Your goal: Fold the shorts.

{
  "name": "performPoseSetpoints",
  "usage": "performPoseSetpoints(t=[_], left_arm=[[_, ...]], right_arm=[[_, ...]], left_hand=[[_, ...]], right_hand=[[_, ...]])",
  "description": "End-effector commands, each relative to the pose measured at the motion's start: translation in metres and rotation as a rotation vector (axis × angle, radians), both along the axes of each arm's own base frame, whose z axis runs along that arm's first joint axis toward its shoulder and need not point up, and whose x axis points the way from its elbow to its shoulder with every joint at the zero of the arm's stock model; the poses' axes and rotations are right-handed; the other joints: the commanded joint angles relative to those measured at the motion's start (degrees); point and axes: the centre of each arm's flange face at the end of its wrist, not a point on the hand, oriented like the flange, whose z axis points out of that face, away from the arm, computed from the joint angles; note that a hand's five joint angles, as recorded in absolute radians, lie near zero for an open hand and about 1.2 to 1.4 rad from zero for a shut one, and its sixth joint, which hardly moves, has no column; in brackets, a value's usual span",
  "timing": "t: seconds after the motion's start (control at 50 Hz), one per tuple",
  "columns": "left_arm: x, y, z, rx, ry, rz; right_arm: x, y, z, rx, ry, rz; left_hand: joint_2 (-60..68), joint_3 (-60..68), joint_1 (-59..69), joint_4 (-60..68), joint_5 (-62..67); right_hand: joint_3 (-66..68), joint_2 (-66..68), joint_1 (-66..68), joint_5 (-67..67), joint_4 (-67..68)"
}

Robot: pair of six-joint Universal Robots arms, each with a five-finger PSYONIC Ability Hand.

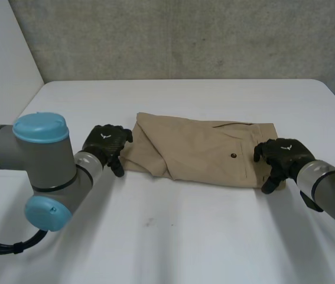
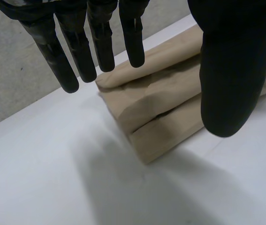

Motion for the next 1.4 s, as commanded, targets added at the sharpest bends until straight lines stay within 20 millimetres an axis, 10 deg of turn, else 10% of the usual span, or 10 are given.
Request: performPoseSetpoints(t=[0.02, 0.7, 0.96, 1.1, 1.2, 1.4], left_arm=[[0.004, -0.026, -0.017, -0.066, 0.030, 0.031], [0.000, -0.033, -0.038, 0.036, 0.005, -0.010], [0.009, 0.001, -0.023, 0.022, -0.106, -0.015], [0.014, 0.002, -0.023, 0.008, -0.135, 0.049], [0.011, 0.001, -0.010, -0.028, -0.115, 0.051], [-0.010, -0.025, 0.028, -0.085, 0.067, -0.066]], right_arm=[[-0.008, -0.001, -0.015, -0.045, -0.004, -0.020], [-0.006, 0.004, -0.021, -0.051, -0.001, -0.016], [-0.006, 0.003, -0.020, -0.054, -0.001, -0.017], [-0.006, 0.004, -0.021, -0.053, 0.000, -0.019], [-0.006, 0.003, -0.020, -0.054, -0.001, -0.018], [-0.006, 0.004, -0.021, -0.053, 0.000, -0.017]], left_hand=[[6.02, 5.94, 6.15, 5.76, 5.53], [51.77, 51.69, 51.91, 51.52, 51.29], [48.57, 48.50, 48.71, 48.32, 48.09], [37.84, 37.76, 37.97, 37.58, 37.35], [5.58, 5.51, 5.72, 5.33, 5.10], [4.67, 4.60, 4.81, 4.42, 4.19]], right_hand=[[9.46, 9.88, 14.50, 10.90, 9.75], [15.86, 16.27, 20.89, 17.29, 16.14], [16.36, 16.78, 21.39, 17.79, 16.65], [16.36, 16.78, 21.39, 17.79, 16.65], [16.19, 16.61, 21.23, 17.63, 16.48], [16.03, 16.44, 21.06, 17.46, 16.31]])
